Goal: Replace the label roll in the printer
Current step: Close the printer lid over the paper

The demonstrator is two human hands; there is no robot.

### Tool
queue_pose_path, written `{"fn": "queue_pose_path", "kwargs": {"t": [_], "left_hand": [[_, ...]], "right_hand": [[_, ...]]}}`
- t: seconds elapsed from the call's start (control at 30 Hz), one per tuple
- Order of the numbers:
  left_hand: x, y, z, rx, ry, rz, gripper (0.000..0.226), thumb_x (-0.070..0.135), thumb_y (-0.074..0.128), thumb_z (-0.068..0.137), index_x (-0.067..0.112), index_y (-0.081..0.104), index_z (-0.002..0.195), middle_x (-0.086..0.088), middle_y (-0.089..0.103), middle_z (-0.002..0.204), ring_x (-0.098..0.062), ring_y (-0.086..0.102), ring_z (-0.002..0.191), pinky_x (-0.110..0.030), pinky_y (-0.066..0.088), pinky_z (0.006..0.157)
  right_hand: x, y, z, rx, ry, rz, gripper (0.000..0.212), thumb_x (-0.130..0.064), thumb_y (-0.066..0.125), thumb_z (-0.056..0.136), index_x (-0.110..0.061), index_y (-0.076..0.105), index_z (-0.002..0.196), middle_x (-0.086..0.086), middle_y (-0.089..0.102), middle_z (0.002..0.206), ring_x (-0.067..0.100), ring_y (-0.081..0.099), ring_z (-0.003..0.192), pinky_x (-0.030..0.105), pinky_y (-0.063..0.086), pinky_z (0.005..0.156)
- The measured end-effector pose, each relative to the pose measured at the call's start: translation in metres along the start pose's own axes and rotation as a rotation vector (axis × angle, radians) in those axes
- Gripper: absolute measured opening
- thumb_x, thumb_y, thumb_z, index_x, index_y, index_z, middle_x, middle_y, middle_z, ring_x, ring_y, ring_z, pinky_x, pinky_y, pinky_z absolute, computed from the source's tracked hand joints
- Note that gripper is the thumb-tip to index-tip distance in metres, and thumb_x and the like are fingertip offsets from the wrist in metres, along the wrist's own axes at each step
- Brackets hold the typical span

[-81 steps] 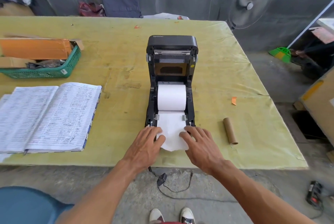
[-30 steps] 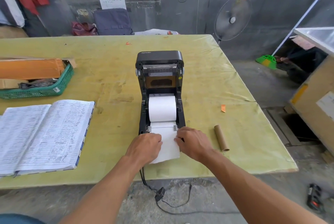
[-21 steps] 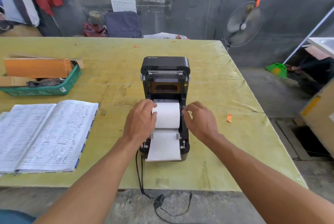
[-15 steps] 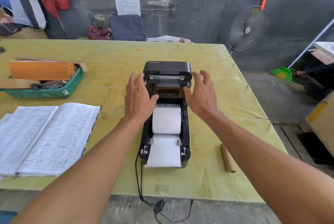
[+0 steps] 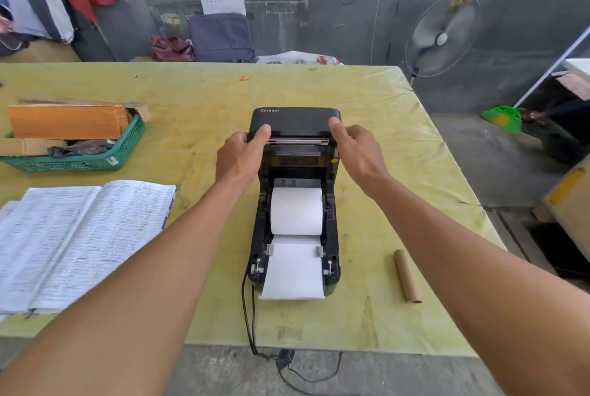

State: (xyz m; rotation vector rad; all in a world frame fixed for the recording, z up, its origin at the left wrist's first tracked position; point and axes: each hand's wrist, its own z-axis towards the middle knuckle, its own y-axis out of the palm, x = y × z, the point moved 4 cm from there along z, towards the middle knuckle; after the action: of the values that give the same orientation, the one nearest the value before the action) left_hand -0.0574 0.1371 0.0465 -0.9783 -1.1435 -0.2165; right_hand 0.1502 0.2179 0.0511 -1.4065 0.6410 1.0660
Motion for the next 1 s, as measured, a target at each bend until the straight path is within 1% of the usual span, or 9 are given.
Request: {"fn": "queue_pose_path", "kwargs": {"t": [0.1, 0.17, 0.23, 0.33, 0.4, 0.57, 0.7, 0.83, 1.0], "left_hand": [[-0.001, -0.012, -0.008, 0.032, -0.036, 0.038, 0.064, 0.068, 0.039, 0.087, 0.013, 0.038, 0.055, -0.001, 0.049, 0.058, -0.02, 0.041, 0.052, -0.033, 0.028, 0.05], [-0.004, -0.02, -0.015, 0.012, -0.074, 0.037, 0.068, 0.073, 0.039, 0.085, 0.012, 0.043, 0.054, -0.002, 0.054, 0.058, -0.024, 0.049, 0.054, -0.033, 0.036, 0.051], [-0.011, -0.027, -0.021, -0.051, -0.122, 0.026, 0.077, 0.077, 0.038, 0.08, 0.004, 0.06, 0.068, -0.008, 0.068, 0.073, -0.029, 0.064, 0.068, -0.037, 0.053, 0.067], [-0.024, -0.034, -0.036, -0.16, -0.175, 0.018, 0.083, 0.08, 0.043, 0.072, 0.003, 0.067, 0.091, -0.014, 0.073, 0.09, -0.032, 0.07, 0.083, -0.043, 0.057, 0.084], [-0.032, -0.037, -0.052, -0.197, -0.172, 0.029, 0.076, 0.077, 0.048, 0.07, 0.005, 0.066, 0.09, -0.012, 0.072, 0.09, -0.032, 0.071, 0.081, -0.043, 0.058, 0.082], [-0.063, -0.037, -0.084, -0.277, -0.165, 0.027, 0.066, 0.062, 0.056, 0.064, -0.001, 0.068, 0.079, -0.009, 0.073, 0.078, -0.028, 0.068, 0.069, -0.036, 0.054, 0.069], [-0.092, -0.028, -0.105, -0.343, -0.14, 0.128, 0.041, 0.049, 0.06, 0.08, 0.012, 0.06, 0.063, -0.002, 0.061, 0.062, -0.018, 0.052, 0.053, -0.027, 0.037, 0.053], [-0.111, -0.021, -0.118, -0.357, -0.102, 0.23, 0.047, 0.041, 0.059, 0.088, 0.018, 0.04, 0.052, 0.004, 0.044, 0.052, -0.013, 0.039, 0.046, -0.025, 0.024, 0.045], [-0.113, -0.024, -0.12, -0.359, -0.112, 0.208, 0.047, 0.036, 0.066, 0.085, 0.018, 0.038, 0.053, 0.004, 0.04, 0.05, -0.014, 0.036, 0.045, -0.025, 0.021, 0.045]], "right_hand": [[-0.007, -0.005, -0.013, 0.063, 0.019, -0.06, 0.059, -0.06, 0.04, 0.097, -0.017, 0.029, 0.058, -0.002, 0.033, 0.056, 0.018, 0.029, 0.05, 0.034, 0.027, 0.051], [-0.009, -0.006, -0.024, 0.061, 0.039, -0.11, 0.057, -0.062, 0.041, 0.095, -0.015, 0.043, 0.063, 0.003, 0.042, 0.062, 0.023, 0.038, 0.056, 0.037, 0.035, 0.056], [-0.008, -0.007, -0.036, 0.071, 0.09, -0.151, 0.059, -0.064, 0.04, 0.094, -0.011, 0.053, 0.071, 0.007, 0.052, 0.068, 0.026, 0.048, 0.063, 0.038, 0.042, 0.062], [-0.006, -0.006, -0.058, 0.096, 0.163, -0.21, 0.063, -0.063, 0.041, 0.094, -0.011, 0.039, 0.058, 0.006, 0.048, 0.057, 0.027, 0.044, 0.056, 0.037, 0.035, 0.056], [-0.002, -0.002, -0.074, 0.109, 0.199, -0.239, 0.062, -0.061, 0.044, 0.094, -0.013, 0.035, 0.055, 0.004, 0.045, 0.054, 0.026, 0.042, 0.052, 0.035, 0.032, 0.051], [0.019, 0.01, -0.117, 0.089, 0.26, -0.256, 0.051, -0.052, 0.048, 0.091, -0.012, 0.048, 0.06, 0.006, 0.058, 0.061, 0.024, 0.051, 0.055, 0.032, 0.034, 0.048], [0.039, 0.022, -0.147, 0.045, 0.346, -0.279, 0.043, -0.051, 0.056, 0.088, -0.01, 0.06, 0.075, 0.009, 0.066, 0.077, 0.024, 0.057, 0.065, 0.031, 0.034, 0.05], [0.056, 0.031, -0.166, 0.001, 0.379, -0.267, 0.024, -0.027, 0.051, 0.092, -0.01, 0.063, 0.08, 0.013, 0.07, 0.085, 0.033, 0.061, 0.077, 0.034, 0.038, 0.058], [0.062, 0.029, -0.17, 0.003, 0.362, -0.225, 0.019, -0.02, 0.056, 0.092, -0.01, 0.071, 0.086, 0.011, 0.073, 0.085, 0.033, 0.065, 0.082, 0.035, 0.046, 0.067]]}}
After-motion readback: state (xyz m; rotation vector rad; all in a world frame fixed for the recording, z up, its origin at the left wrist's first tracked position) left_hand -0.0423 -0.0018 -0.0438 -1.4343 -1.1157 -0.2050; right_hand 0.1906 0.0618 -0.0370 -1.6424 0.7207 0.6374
